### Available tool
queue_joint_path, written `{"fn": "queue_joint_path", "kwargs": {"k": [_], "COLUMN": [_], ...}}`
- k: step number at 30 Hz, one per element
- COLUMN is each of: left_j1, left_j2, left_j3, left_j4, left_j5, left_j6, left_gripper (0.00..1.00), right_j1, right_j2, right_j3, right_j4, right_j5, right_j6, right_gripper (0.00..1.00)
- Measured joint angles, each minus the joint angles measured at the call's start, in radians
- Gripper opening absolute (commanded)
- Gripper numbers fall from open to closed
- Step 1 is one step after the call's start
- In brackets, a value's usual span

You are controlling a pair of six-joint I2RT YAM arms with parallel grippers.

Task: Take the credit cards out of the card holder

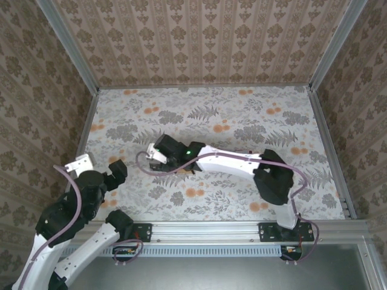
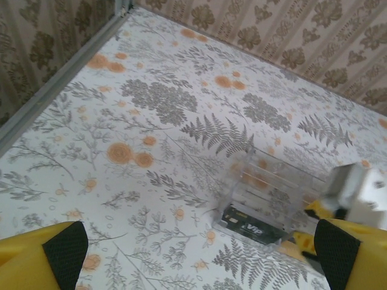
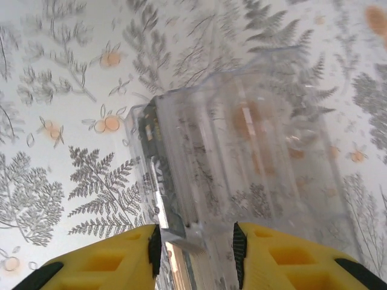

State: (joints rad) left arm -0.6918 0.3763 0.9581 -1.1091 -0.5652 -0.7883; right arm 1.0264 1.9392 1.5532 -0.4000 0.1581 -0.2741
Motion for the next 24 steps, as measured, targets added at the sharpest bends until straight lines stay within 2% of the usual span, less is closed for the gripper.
{"fn": "queue_joint_path", "kwargs": {"k": [2, 7, 13, 19, 24], "left_j1": [0.000, 0.000, -0.017, -0.144, -0.225], "left_j2": [0.035, 0.149, 0.383, 0.670, 0.946], "left_j3": [0.000, -0.035, -0.092, -0.066, 0.055], "left_j4": [0.025, 0.163, 0.361, 0.536, 0.633], "left_j5": [0.035, 0.160, 0.318, 0.375, 0.410], "left_j6": [0.005, 0.021, 0.021, 0.014, 0.003], "left_gripper": [1.00, 0.93, 0.88, 0.80, 0.74], "right_j1": [-0.024, -0.113, -0.286, -0.436, -0.577], "right_j2": [-0.082, -0.294, -0.531, -0.683, -0.727], "right_j3": [-0.082, -0.315, -0.594, -0.769, -0.895], "right_j4": [0.047, 0.158, 0.238, 0.240, 0.241], "right_j5": [-0.014, -0.038, -0.056, -0.062, -0.081], "right_j6": [0.053, 0.211, 0.425, 0.583, 0.686], "right_gripper": [0.41, 0.39, 0.37, 0.26, 0.22]}}
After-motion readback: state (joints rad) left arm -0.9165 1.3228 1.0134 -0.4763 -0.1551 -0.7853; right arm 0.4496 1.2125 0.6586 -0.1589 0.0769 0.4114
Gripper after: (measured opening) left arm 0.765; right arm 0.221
